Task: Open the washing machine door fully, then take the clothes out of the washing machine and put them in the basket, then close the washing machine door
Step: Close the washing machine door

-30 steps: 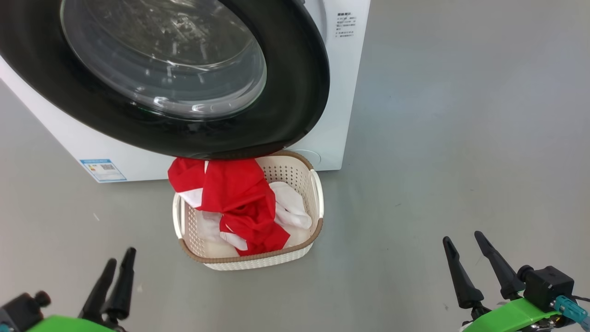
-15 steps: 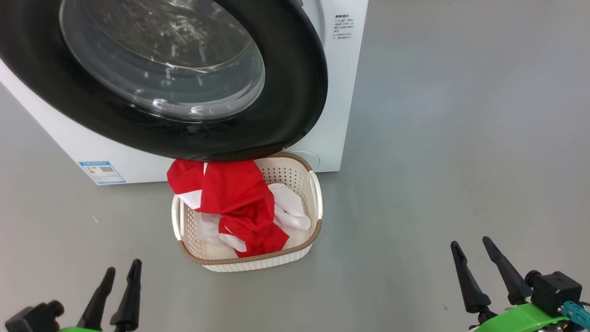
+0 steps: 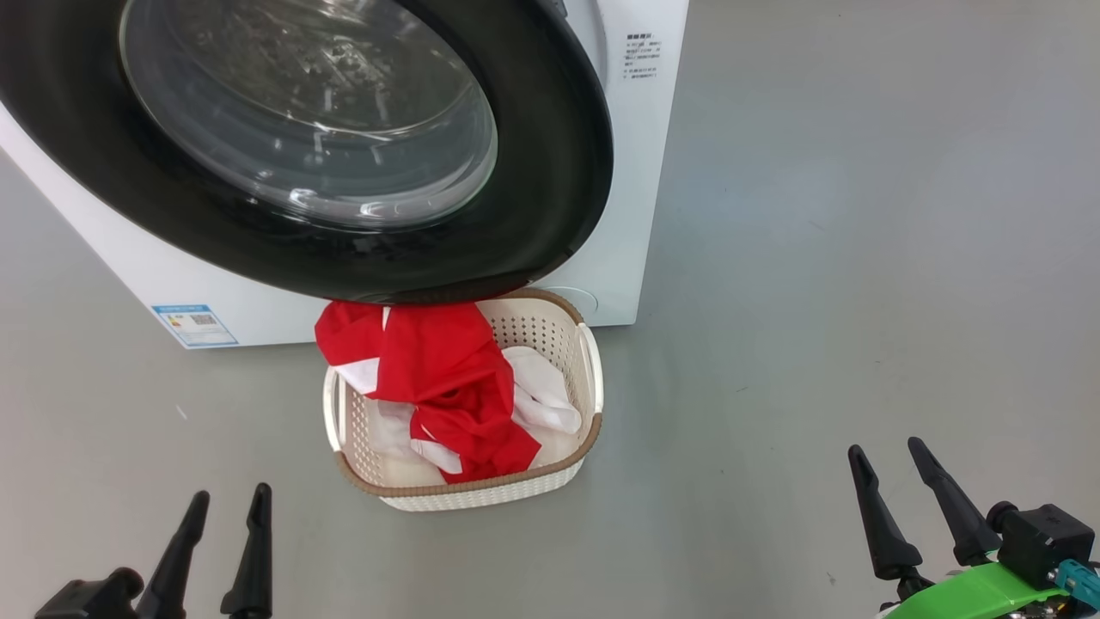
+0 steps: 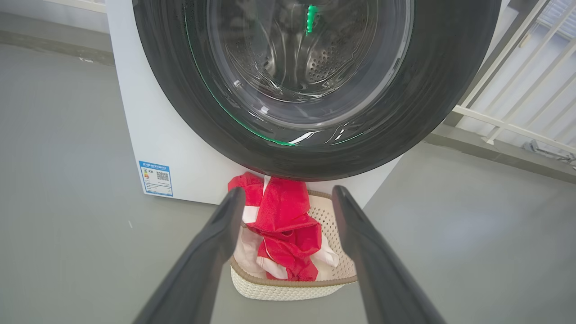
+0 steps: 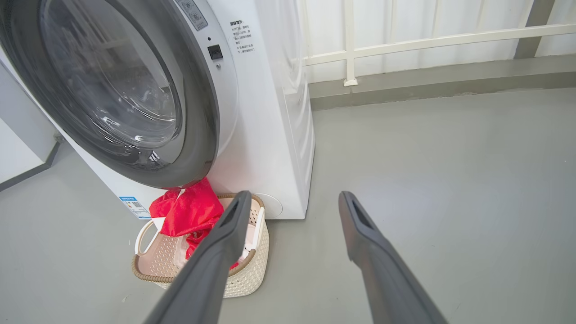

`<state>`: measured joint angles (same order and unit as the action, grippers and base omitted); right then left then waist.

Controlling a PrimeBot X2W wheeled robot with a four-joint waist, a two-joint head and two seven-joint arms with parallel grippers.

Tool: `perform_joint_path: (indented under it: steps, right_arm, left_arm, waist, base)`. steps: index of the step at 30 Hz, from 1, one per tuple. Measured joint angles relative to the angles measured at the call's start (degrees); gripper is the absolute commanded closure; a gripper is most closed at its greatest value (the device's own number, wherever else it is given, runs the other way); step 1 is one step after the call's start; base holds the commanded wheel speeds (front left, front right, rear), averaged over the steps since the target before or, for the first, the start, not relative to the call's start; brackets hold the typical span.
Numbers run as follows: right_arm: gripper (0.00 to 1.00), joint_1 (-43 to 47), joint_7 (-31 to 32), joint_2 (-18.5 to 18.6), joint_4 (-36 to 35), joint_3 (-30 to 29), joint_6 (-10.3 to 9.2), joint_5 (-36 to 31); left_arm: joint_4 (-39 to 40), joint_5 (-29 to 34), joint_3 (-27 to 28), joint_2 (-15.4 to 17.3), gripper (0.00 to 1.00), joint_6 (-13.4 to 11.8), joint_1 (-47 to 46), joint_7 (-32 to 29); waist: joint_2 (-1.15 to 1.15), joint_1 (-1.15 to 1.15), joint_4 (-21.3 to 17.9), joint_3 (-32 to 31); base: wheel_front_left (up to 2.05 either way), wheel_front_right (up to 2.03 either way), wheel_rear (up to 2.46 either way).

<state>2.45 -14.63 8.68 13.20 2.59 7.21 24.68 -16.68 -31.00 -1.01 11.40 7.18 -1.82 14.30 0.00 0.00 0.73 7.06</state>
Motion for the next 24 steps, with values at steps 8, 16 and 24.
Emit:
perform_joint_path:
  steps: [8, 16, 24]
  right_arm:
    - [0.0, 0.0, 0.0, 0.0, 0.0, -0.1, 0.0, 0.0]
    - [0.0, 1.2, 0.0, -0.1, 0.0, -0.1, 0.0, 0.0]
    - [0.0, 1.2, 0.0, -0.2, 0.0, -0.2, 0.0, 0.0]
  left_arm:
    - [3.3, 9.2, 4.2, -3.1, 0.0, 0.0, 1.0, 0.0]
    - [3.5, 12.0, 5.8, -4.8, 0.0, 0.0, 2.3, 0.0]
    - [3.3, 13.4, 6.3, -5.7, 0.0, 0.0, 3.2, 0.0]
  waist:
    - [0.0, 0.0, 0.1, -0.4]
    - [0.0, 0.0, 0.1, -0.6]
    - [0.0, 0.0, 0.2, -1.0]
  base:
    - [0.0, 0.0, 0.0]
    - [0.0, 0.0, 0.0]
    - [0.0, 0.0, 0.0]
